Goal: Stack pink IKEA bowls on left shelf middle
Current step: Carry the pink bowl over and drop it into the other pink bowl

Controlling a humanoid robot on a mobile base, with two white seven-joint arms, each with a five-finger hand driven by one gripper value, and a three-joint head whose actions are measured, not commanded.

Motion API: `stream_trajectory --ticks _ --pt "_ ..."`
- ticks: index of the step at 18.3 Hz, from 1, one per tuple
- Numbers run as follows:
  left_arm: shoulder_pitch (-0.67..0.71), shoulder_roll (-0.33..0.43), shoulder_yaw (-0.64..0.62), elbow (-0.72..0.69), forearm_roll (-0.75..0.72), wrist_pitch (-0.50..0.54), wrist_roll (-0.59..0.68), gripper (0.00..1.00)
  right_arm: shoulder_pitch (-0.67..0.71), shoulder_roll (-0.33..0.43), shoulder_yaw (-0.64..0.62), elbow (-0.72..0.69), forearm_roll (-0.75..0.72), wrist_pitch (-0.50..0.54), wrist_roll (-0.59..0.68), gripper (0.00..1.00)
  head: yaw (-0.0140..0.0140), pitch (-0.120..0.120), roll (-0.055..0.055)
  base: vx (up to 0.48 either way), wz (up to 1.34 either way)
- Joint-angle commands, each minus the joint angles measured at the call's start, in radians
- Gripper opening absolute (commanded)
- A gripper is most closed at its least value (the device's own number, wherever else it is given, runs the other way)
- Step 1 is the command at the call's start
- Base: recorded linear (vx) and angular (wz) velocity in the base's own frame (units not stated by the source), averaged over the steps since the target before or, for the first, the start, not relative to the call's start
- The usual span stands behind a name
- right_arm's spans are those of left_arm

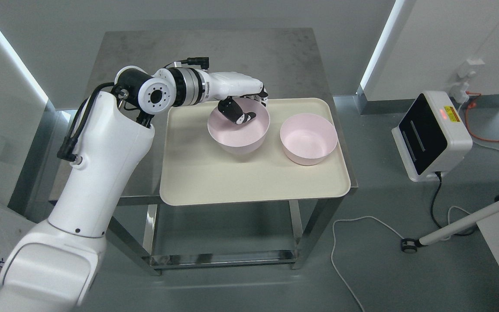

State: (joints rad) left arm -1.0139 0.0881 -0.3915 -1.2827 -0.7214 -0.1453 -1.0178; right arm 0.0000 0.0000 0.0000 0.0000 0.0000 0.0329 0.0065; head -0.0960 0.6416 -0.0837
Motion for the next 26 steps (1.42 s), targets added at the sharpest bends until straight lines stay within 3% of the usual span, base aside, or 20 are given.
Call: stream_trajectory --ticks 1,5,8,11,16,26 --pt "-0.101 -0.071 -0.284 -0.021 0.072 0.105 0.077 0.02 0.029 -0.017 -0.011 -0.034 0.0 0.001 0.0 1.0 0.0 0.0 0.0 0.0 0.0" --pt "-0.106 -0.071 -0.473 -0.006 0.103 0.112 0.16 0.02 0.029 -0.017 -0.012 -0.034 0.0 0.001 0.0 1.0 0.0 0.0 0.0 0.0 0.0" --pt "-0.194 -0.071 -0.547 0.078 0.109 0.112 0.24 0.02 0.029 -0.017 -0.011 -0.034 0.0 0.002 0.0 1.0 0.0 0.0 0.0 0.0 0.0" --pt "-0.288 -0.071 -0.561 0.172 0.181 0.113 0.314 0.02 0.029 -0.017 -0.011 -0.034 0.0 0.002 0.0 1.0 0.0 0.0 0.0 0.0 0.0" --pt "-0.293 -0.071 -0.624 0.212 0.226 0.115 0.324 0.03 0.029 -0.017 -0.011 -0.034 0.0 0.002 0.0 1.0 0.0 0.0 0.0 0.0 0.0" --pt "-0.293 -0.071 -0.61 0.286 0.214 0.113 0.369 0.06 0.029 -0.017 -0.011 -0.034 0.0 0.002 0.0 1.0 0.0 0.0 0.0 0.0 0.0"
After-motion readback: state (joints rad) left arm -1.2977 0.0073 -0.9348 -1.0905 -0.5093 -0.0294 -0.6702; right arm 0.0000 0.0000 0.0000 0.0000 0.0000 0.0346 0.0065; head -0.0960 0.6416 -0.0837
